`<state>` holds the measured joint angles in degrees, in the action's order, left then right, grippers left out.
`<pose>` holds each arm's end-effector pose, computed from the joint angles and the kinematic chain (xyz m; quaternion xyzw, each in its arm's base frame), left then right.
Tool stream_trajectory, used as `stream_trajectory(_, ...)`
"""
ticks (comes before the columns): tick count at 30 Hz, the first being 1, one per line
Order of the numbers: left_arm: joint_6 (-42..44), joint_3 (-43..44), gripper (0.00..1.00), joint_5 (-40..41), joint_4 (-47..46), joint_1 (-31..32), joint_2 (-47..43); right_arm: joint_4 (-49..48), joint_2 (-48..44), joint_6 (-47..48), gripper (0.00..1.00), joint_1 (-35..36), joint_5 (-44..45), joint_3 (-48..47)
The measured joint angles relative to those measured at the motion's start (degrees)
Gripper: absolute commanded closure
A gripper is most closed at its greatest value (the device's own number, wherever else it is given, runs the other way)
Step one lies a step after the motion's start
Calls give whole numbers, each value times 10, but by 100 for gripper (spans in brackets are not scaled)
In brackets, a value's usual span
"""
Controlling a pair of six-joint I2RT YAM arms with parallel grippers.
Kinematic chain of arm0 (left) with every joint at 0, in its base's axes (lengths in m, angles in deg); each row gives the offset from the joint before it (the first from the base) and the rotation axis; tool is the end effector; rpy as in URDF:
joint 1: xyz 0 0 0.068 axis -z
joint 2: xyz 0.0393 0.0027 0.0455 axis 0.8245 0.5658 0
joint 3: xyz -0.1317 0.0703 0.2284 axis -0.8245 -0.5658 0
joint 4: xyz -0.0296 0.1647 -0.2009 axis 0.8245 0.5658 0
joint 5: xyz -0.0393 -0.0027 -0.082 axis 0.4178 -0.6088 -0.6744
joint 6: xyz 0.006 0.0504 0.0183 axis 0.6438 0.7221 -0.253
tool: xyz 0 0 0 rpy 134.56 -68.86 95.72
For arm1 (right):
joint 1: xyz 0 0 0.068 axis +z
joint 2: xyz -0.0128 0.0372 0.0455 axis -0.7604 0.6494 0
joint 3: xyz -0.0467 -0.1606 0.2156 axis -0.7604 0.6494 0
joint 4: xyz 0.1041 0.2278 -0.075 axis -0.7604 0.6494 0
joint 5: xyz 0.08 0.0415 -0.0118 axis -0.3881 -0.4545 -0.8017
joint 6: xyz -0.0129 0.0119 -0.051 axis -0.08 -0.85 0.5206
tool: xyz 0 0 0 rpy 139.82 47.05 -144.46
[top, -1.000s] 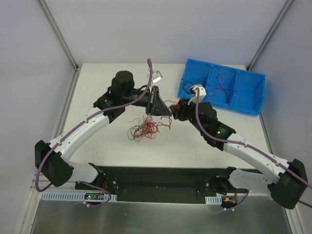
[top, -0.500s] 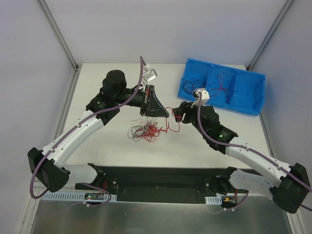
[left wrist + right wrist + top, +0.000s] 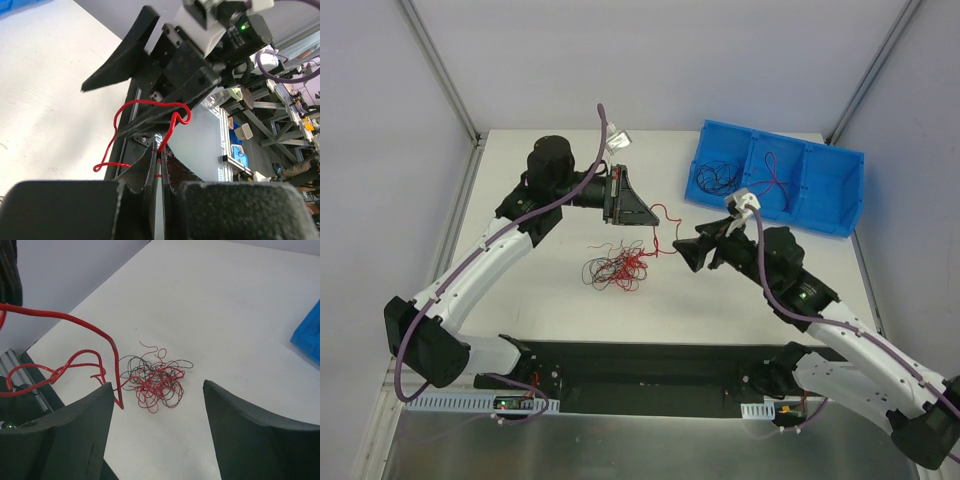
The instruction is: Untangle the cables
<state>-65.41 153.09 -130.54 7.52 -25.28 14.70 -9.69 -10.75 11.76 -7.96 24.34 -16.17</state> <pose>0.2338 -0.1724 0.4145 0.3259 0.6327 -0.6292 0.3123 0.1387 0.1272 0.3388 -0.2850 0.6477 0.2746 0.6510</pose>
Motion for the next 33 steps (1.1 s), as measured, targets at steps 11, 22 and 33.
stream_trajectory(11, -20, 4, 100, -9, -2, 0, 0, -96, 102, -17, 29, 76, 86, -14)
stream_trajectory(22, -50, 61, 100, -17, -2, -34, -11, -175, 234, -27, 38, 102, 347, -20)
stream_trajectory(33, -110, 264, 100, -5, -11, -154, 35, -87, 261, -73, 46, -51, 381, 24)
